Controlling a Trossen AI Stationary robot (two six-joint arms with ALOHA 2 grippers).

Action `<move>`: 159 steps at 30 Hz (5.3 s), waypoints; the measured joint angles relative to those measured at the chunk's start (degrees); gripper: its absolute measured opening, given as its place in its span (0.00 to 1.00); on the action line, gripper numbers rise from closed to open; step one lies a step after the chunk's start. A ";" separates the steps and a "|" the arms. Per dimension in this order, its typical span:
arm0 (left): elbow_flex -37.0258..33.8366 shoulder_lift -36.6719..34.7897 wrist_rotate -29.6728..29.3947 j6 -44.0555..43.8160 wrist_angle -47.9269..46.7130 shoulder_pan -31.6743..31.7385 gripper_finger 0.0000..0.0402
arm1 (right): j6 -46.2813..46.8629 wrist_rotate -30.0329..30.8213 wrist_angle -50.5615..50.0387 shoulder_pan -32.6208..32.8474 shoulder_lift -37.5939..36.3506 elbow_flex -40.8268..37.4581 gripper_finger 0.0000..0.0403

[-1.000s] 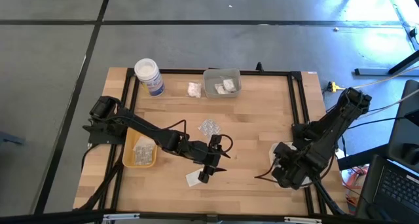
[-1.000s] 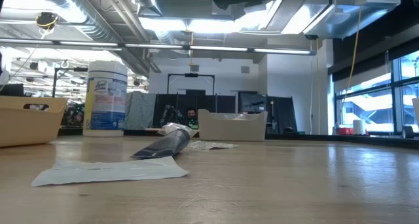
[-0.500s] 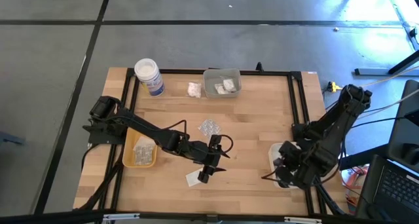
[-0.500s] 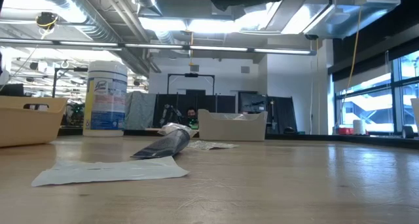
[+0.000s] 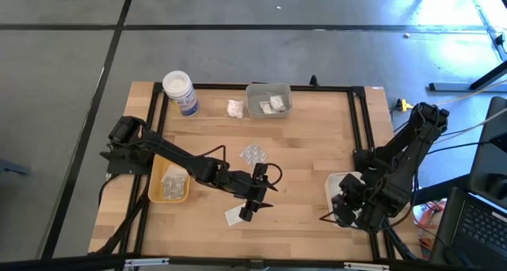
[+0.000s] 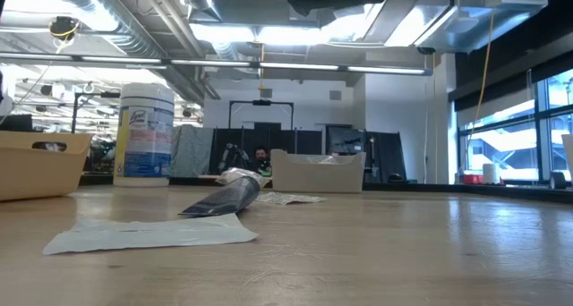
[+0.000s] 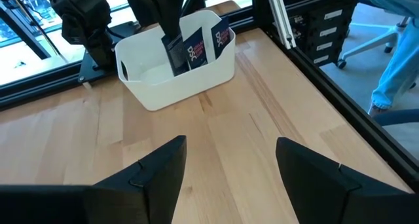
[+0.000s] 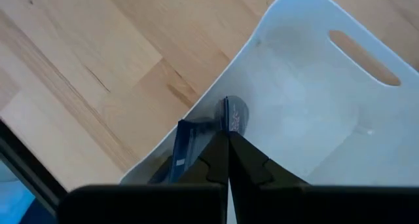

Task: Pick & Place Travel size toiletries
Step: Put the blue shaving cream into the white bin, then put the white bandage pack into the yellow bin

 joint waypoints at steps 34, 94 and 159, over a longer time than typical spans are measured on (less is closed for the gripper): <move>0.00 0.00 -0.15 0.12 -0.83 0.00 0.58 | -0.04 1.90 -0.36 -0.07 -4.84 -1.51 0.18; -0.01 -0.02 1.83 -19.77 -32.30 -5.26 0.51 | -54.14 22.30 25.67 -24.59 -9.33 -1.51 0.25; -1.02 11.89 16.09 -9.84 -24.59 0.55 0.50 | -56.93 20.97 26.94 -24.61 -9.31 -1.51 0.31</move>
